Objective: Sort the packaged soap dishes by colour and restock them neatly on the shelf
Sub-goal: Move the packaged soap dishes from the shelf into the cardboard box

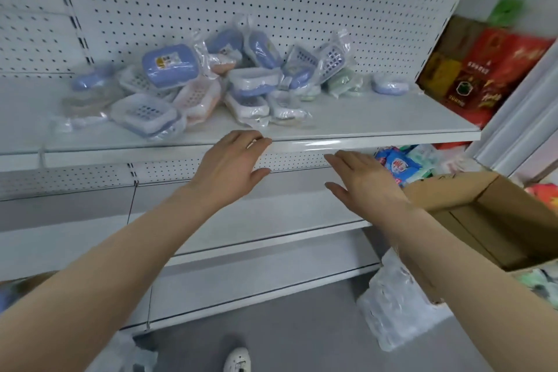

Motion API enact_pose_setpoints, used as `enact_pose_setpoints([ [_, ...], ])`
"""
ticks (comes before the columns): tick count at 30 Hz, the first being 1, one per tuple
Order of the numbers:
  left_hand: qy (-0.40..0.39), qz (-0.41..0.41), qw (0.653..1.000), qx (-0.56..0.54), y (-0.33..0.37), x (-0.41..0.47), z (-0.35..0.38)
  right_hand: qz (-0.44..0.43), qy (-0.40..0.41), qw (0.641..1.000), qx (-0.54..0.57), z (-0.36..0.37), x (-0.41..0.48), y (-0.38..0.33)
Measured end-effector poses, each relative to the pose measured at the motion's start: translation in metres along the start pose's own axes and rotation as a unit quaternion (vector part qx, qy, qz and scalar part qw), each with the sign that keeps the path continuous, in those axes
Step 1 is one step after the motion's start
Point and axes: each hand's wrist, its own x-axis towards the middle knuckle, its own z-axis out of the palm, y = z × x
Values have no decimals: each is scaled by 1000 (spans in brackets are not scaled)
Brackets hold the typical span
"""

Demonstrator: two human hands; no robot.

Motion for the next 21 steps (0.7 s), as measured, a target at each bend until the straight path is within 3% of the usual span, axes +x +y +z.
enact_pose_setpoints([
  [13, -30, -31, 997, 58, -102, 192, 73, 46, 17, 999, -1, 74, 145, 97],
  [21, -134, -122, 976, 121, -134, 237, 108, 66, 6, 997, 47, 112, 231, 117],
])
